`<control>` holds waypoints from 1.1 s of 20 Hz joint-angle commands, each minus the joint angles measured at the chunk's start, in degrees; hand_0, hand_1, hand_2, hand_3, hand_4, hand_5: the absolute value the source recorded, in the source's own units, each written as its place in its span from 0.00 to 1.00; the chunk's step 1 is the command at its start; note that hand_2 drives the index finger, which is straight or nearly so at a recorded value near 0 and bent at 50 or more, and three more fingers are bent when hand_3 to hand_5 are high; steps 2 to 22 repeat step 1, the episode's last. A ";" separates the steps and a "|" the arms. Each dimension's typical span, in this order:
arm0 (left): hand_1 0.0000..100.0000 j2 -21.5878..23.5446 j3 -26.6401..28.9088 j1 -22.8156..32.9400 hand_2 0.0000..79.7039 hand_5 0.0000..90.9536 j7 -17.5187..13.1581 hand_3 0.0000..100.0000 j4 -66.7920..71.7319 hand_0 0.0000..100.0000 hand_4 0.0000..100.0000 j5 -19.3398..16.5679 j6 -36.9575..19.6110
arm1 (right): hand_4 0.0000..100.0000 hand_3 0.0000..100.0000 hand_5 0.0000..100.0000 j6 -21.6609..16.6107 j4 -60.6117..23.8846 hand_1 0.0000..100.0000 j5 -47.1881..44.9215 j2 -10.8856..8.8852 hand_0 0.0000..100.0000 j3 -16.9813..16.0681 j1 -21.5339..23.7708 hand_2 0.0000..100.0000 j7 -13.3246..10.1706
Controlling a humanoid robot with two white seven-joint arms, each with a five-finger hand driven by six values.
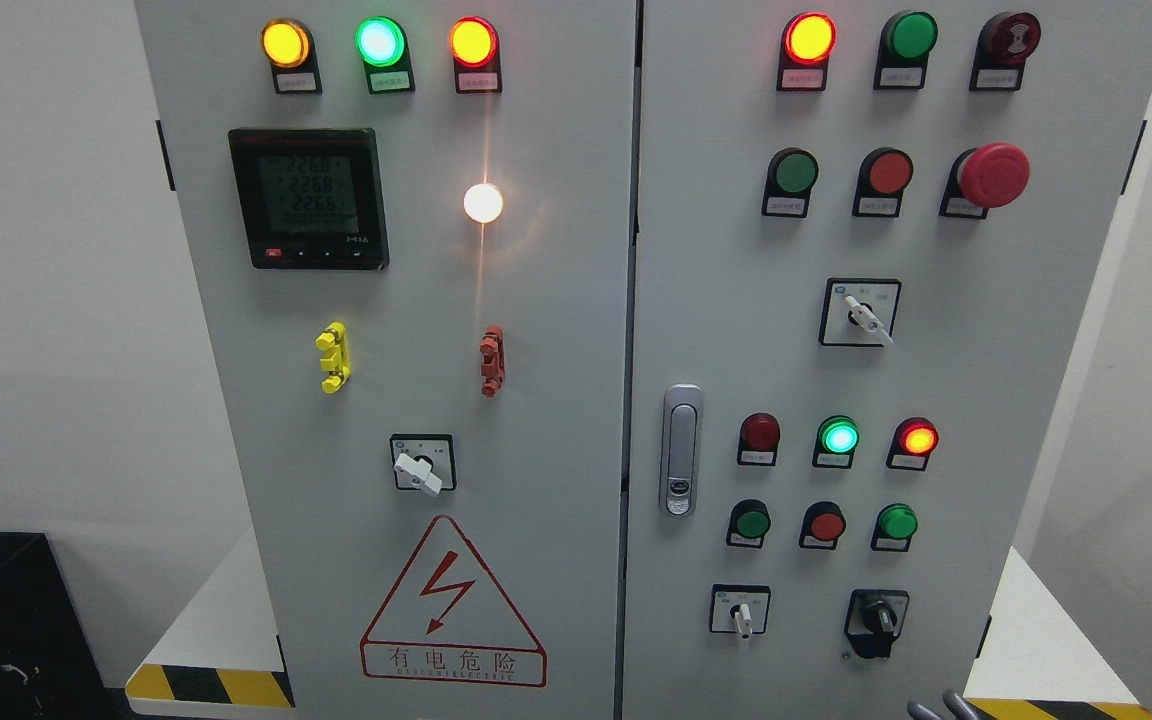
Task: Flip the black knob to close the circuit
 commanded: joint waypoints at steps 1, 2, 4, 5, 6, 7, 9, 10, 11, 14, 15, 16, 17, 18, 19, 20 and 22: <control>0.56 0.00 0.00 1.32 0.00 0.00 -0.04 0.00 -1.67 0.12 0.00 0.00 0.00 | 0.10 0.16 0.00 -0.89 -1.01 0.00 -0.93 0.19 0.00 0.78 0.79 0.06 0.86; 0.56 0.00 0.00 1.32 0.00 0.00 -0.04 0.00 -1.67 0.12 0.00 0.00 0.00 | 0.10 0.16 0.00 -0.89 -1.01 0.00 -0.93 0.19 0.00 0.78 0.79 0.06 0.86; 0.56 0.00 0.00 1.32 0.00 0.00 -0.04 0.00 -1.67 0.12 0.00 0.00 0.00 | 0.10 0.16 0.00 -0.89 -1.01 0.00 -0.93 0.19 0.00 0.78 0.79 0.06 0.86; 0.56 0.00 0.00 1.32 0.00 0.00 -0.04 0.00 -1.67 0.12 0.00 0.00 0.00 | 0.10 0.16 0.00 -0.89 -1.01 0.00 -0.93 0.19 0.00 0.78 0.79 0.06 0.86; 0.56 0.00 0.00 1.32 0.00 0.00 -0.04 0.00 -1.67 0.12 0.00 0.00 0.00 | 0.10 0.16 0.00 -0.89 -1.01 0.00 -0.93 0.19 0.00 0.78 0.79 0.06 0.86; 0.56 0.00 0.00 1.32 0.00 0.00 -0.04 0.00 -1.67 0.12 0.00 0.00 0.00 | 0.10 0.16 0.00 -0.89 -1.01 0.00 -0.93 0.19 0.00 0.78 0.79 0.06 0.86; 0.56 0.00 0.00 1.32 0.00 0.00 -0.04 0.00 -1.67 0.12 0.00 0.00 0.00 | 0.10 0.16 0.00 -0.89 -1.01 0.00 -0.93 0.19 0.00 0.78 0.79 0.06 0.86; 0.56 0.00 0.00 1.32 0.00 0.00 -0.04 0.00 -1.67 0.12 0.00 0.00 0.00 | 0.10 0.16 0.00 -0.89 -1.01 0.00 -0.93 0.19 0.00 0.78 0.79 0.06 0.86; 0.56 0.00 0.00 1.32 0.00 0.00 -0.04 0.00 -1.67 0.12 0.00 0.00 0.00 | 0.10 0.16 0.00 -0.89 -1.01 0.00 -0.93 0.19 0.00 0.78 0.79 0.06 0.86; 0.56 0.00 0.00 1.32 0.00 0.00 -0.04 0.00 -1.67 0.12 0.00 0.00 0.00 | 0.10 0.16 0.00 -0.89 -1.01 0.00 -0.93 0.19 0.00 0.78 0.79 0.06 0.86; 0.56 0.00 0.00 1.32 0.00 0.00 -0.04 0.00 -1.67 0.12 0.00 0.00 0.00 | 0.10 0.16 0.00 -0.89 -1.01 0.00 -0.93 0.19 0.00 0.78 0.79 0.06 0.86; 0.56 0.00 0.00 1.32 0.00 0.00 -0.04 0.00 -1.67 0.12 0.00 0.00 0.00 | 0.10 0.16 0.00 -0.89 -1.01 0.00 -0.93 0.19 0.00 0.78 0.79 0.06 0.86; 0.56 0.00 0.00 1.32 0.00 0.00 -0.04 0.00 -1.67 0.12 0.00 0.00 0.00 | 0.10 0.16 0.00 -0.89 -1.01 0.00 -0.93 0.19 0.00 0.78 0.79 0.06 0.86; 0.56 0.00 0.00 1.32 0.00 0.00 -0.04 0.00 -1.67 0.12 0.00 0.00 0.00 | 0.10 0.16 0.00 -0.89 -1.01 0.00 -0.93 0.19 0.00 0.78 0.79 0.06 0.86; 0.56 0.00 0.00 1.32 0.00 0.00 -0.04 0.00 -1.67 0.12 0.00 0.00 0.00 | 0.10 0.16 0.00 -0.89 -1.01 0.00 -0.93 0.19 0.00 0.78 0.79 0.06 0.86; 0.56 0.00 0.00 1.32 0.00 0.00 -0.04 0.00 -1.67 0.12 0.00 0.00 0.00 | 0.10 0.16 0.00 -0.89 -1.01 0.00 -0.93 0.19 0.00 0.78 0.79 0.06 0.86; 0.56 0.00 0.00 1.32 0.00 0.00 -0.04 0.00 -1.67 0.12 0.00 0.00 0.00 | 0.10 0.16 0.00 -0.89 -1.01 0.00 -0.93 0.19 0.00 0.78 0.79 0.06 0.86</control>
